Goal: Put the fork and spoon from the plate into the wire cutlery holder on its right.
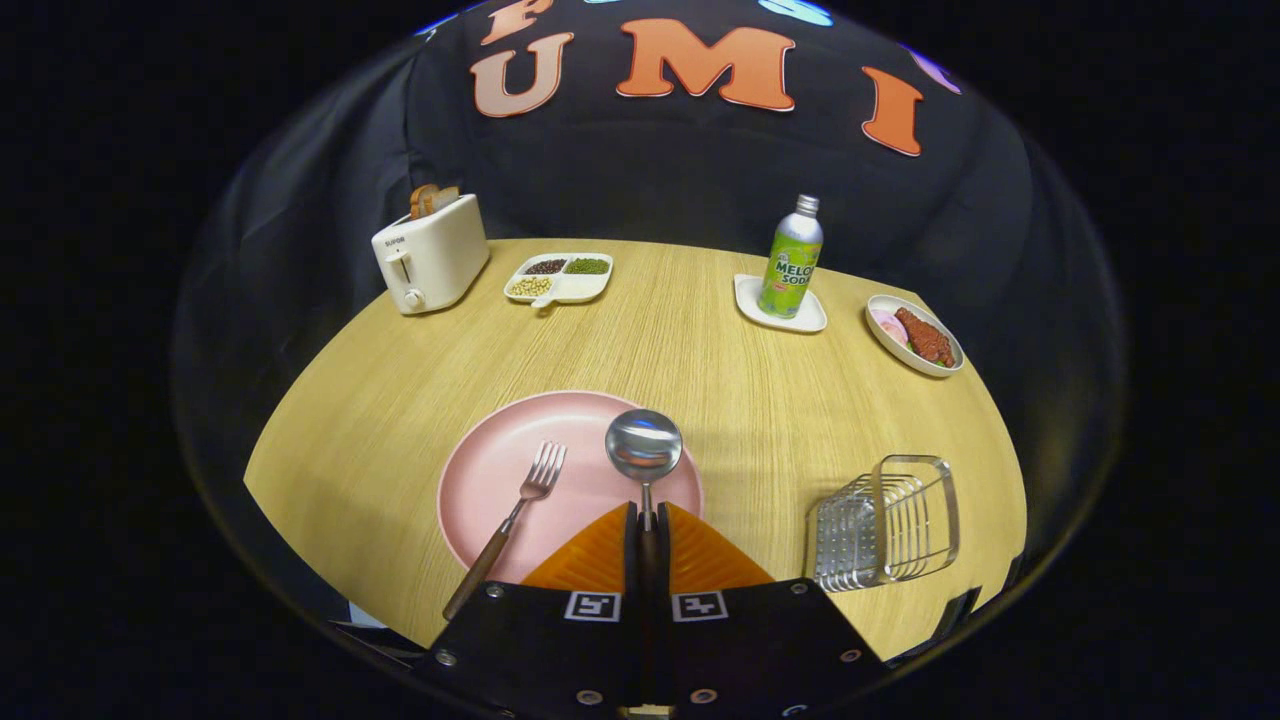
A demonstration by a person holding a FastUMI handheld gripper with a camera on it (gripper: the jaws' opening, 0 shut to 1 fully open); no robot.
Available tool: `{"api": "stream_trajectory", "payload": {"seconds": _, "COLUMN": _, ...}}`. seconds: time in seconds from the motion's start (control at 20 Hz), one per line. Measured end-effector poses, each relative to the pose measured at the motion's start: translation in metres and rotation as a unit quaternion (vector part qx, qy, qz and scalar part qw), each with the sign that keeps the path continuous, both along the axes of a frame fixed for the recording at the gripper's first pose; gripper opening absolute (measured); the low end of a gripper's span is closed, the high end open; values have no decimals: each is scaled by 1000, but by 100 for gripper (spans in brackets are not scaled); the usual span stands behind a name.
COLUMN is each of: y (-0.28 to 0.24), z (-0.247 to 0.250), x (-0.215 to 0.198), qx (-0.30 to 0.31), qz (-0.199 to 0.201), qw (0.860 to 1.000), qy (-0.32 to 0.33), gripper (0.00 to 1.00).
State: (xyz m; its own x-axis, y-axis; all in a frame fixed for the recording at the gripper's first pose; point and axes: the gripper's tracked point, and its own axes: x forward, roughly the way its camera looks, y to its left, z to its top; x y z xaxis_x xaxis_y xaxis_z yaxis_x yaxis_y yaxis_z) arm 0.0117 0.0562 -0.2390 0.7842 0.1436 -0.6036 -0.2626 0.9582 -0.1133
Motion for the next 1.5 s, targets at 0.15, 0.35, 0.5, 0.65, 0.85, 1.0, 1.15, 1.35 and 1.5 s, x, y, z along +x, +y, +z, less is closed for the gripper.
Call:
{"api": "stream_trajectory", "payload": {"seconds": 0.15, "y": -20, "z": 17, "x": -7, "qx": -3, "qz": -2, "qw": 1000, "qy": 14, "gripper": 4}}
{"api": "stream_trajectory", "payload": {"seconds": 0.35, "y": -51, "z": 35, "x": -14, "qx": -19, "qz": -13, "qw": 999, "qy": 25, "gripper": 4}}
{"api": "stream_trajectory", "payload": {"seconds": 0.5, "y": -72, "z": 48, "x": -23, "qx": -20, "qz": -23, "qw": 999, "qy": 36, "gripper": 5}}
{"api": "stream_trajectory", "payload": {"seconds": 0.65, "y": -104, "z": 57, "x": -31, "qx": -44, "qz": -34, "qw": 997, "qy": 48, "gripper": 4}}
{"api": "stream_trajectory", "payload": {"seconds": 0.85, "y": -137, "z": 63, "x": -41, "qx": -70, "qz": -44, "qw": 993, "qy": 80, "gripper": 4}}
{"api": "stream_trajectory", "payload": {"seconds": 1.0, "y": -153, "z": 61, "x": -46, "qx": -85, "qz": -44, "qw": 989, "qy": 111, "gripper": 4}}
{"api": "stream_trajectory", "payload": {"seconds": 1.15, "y": -160, "z": 54, "x": -43, "qx": -92, "qz": -44, "qw": 984, "qy": 146, "gripper": 4}}
{"api": "stream_trajectory", "payload": {"seconds": 1.35, "y": -168, "z": 44, "x": -31, "qx": -112, "qz": -35, "qw": 976, "qy": 185, "gripper": 4}}
{"api": "stream_trajectory", "payload": {"seconds": 1.5, "y": -168, "z": 34, "x": -20, "qx": -122, "qz": -35, "qw": 969, "qy": 214, "gripper": 4}}
